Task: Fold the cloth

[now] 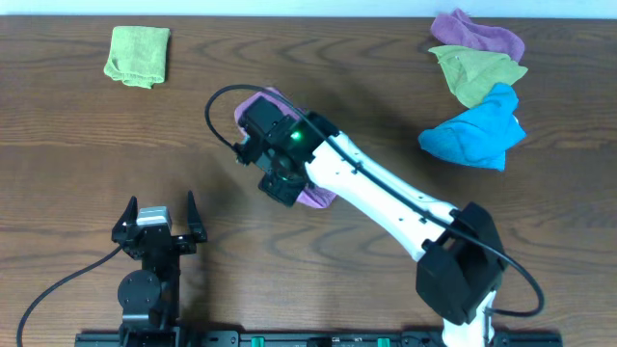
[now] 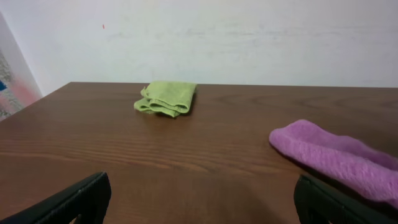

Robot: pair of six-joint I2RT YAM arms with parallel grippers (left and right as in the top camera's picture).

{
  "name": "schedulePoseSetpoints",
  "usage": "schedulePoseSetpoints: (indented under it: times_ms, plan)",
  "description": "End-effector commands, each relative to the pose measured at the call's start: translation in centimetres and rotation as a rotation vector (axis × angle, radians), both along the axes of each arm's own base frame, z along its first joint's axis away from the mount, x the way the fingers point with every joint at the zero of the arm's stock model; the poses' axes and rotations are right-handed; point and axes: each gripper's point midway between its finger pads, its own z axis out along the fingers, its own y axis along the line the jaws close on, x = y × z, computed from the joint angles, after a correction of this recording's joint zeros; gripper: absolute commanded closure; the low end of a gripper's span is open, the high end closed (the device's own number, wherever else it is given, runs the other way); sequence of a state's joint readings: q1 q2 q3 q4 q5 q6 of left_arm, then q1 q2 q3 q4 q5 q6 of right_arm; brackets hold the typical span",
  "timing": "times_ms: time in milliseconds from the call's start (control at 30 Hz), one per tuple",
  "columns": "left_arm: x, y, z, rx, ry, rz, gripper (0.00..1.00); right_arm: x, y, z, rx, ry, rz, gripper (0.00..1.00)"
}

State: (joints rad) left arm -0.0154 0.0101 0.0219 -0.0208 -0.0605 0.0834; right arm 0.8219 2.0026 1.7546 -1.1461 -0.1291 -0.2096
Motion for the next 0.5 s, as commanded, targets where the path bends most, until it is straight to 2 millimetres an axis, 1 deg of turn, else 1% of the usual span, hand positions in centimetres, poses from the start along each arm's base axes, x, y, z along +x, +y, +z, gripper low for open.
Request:
schedulePoseSetpoints:
  times_ms: [0,67,100,133,167,200,267,300,333,367,400,433,467]
  plan:
    - [-0.2,0.8,-1.8,0.017,0.059,0.045,0.04,-4.1,3.2,2.0,0.219,0.173,0.213,0.99]
    - [-0.2,0.8,-1.8,0.016,0.059,0.045,0.05,-4.2,3.1,2.1,0.227,0.184,0.217,0.99]
    - [-0.2,0.8,-1.8,0.016,0.059,0.045,0.05,-3.7,2.8,1.9,0.208,0.165,0.209,0.99]
    - [-0.2,0.8,-1.8,0.016,0.059,0.045,0.05,-2.6,1.9,1.3,0.147,0.108,0.187,0.57]
    - [-0.2,0.8,-1.8,0.016,0.059,0.045,0.05,-1.0,0.6,0.7,0.057,0.042,0.118,0.07]
    - [-0.2,0.8,-1.8,0.016,0.059,0.045,0.05,0.6,-0.9,0.4,-0.034,-0.034,0.035,0.01]
    - [-0.2,0.8,-1.8,0.017,0.059,0.045,0.05,2.9,-3.2,0.4,-0.157,-0.151,-0.063,0.01]
    - [-0.2,0.8,-1.8,0.016,0.059,0.045,0.05,3.5,-3.8,0.3,-0.178,-0.173,-0.08,0.01]
    - [-0.2,0.8,-1.8,0.017,0.059,0.045,0.05,3.7,-4.0,0.2,-0.177,-0.17,-0.088,0.01]
    - [-0.2,0.8,-1.8,0.017,0.059,0.045,0.05,3.9,-4.3,-0.1,-0.178,-0.166,-0.1,0.07]
    - [-0.2,0.8,-1.8,0.016,0.059,0.045,0.05,4.1,-4.6,-0.7,-0.182,-0.16,-0.109,0.23]
    - [-0.2,0.8,-1.8,0.016,0.059,0.045,0.05,4.1,-5.1,-1.4,-0.186,-0.146,-0.118,0.35]
    - [-0.2,0.8,-1.8,0.016,0.059,0.045,0.05,3.9,-5.5,-2.2,-0.187,-0.122,-0.124,0.5]
